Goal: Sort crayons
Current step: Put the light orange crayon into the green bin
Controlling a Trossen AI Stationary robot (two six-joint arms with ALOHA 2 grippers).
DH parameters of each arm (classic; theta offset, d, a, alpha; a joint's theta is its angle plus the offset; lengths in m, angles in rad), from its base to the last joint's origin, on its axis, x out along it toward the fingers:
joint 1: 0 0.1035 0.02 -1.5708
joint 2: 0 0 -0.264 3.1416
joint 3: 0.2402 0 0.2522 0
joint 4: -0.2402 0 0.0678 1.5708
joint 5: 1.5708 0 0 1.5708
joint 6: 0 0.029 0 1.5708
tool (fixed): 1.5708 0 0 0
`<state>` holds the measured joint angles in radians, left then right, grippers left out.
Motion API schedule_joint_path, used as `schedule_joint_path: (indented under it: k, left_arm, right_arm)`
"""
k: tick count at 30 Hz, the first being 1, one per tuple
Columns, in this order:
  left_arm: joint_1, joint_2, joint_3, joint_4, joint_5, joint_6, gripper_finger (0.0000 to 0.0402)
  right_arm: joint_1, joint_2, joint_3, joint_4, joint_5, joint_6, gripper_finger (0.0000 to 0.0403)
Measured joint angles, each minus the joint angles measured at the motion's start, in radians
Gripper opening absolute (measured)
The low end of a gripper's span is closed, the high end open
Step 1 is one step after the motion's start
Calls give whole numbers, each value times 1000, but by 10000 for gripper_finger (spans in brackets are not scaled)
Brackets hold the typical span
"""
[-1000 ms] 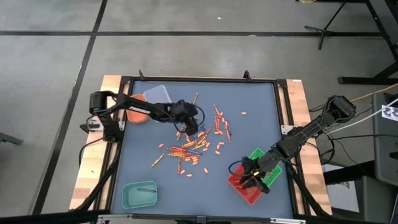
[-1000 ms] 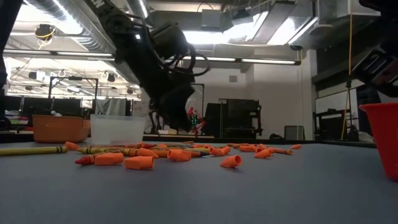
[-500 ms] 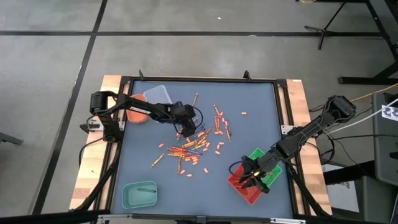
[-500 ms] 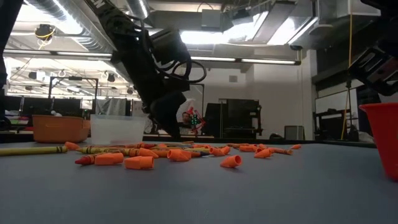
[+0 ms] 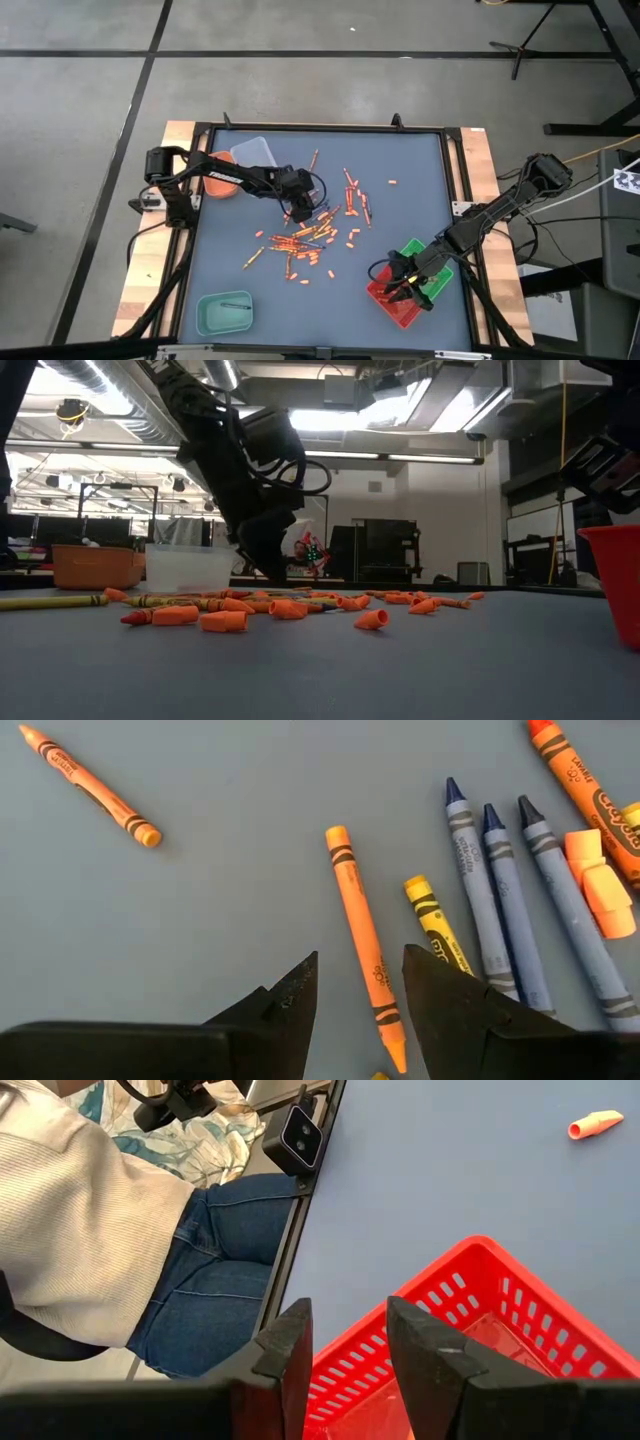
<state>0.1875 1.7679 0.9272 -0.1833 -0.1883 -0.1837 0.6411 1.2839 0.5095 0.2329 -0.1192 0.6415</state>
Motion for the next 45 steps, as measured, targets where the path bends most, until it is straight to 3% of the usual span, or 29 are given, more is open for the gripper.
schedule_joint_path:
  k: [23, 35, 45]
  left_arm:
    - [-1, 39, 2, 13, -8, 11, 133]
    - [0, -13, -1, 11, -3, 7, 133]
    - [3, -11, -1, 109, -8, 11, 133]
  right_arm:
    - [0, 0, 0, -18, 23, 0, 129]
    - [0, 0, 0, -18, 25, 0, 129]
    - [0, 0, 0, -18, 26, 0, 129]
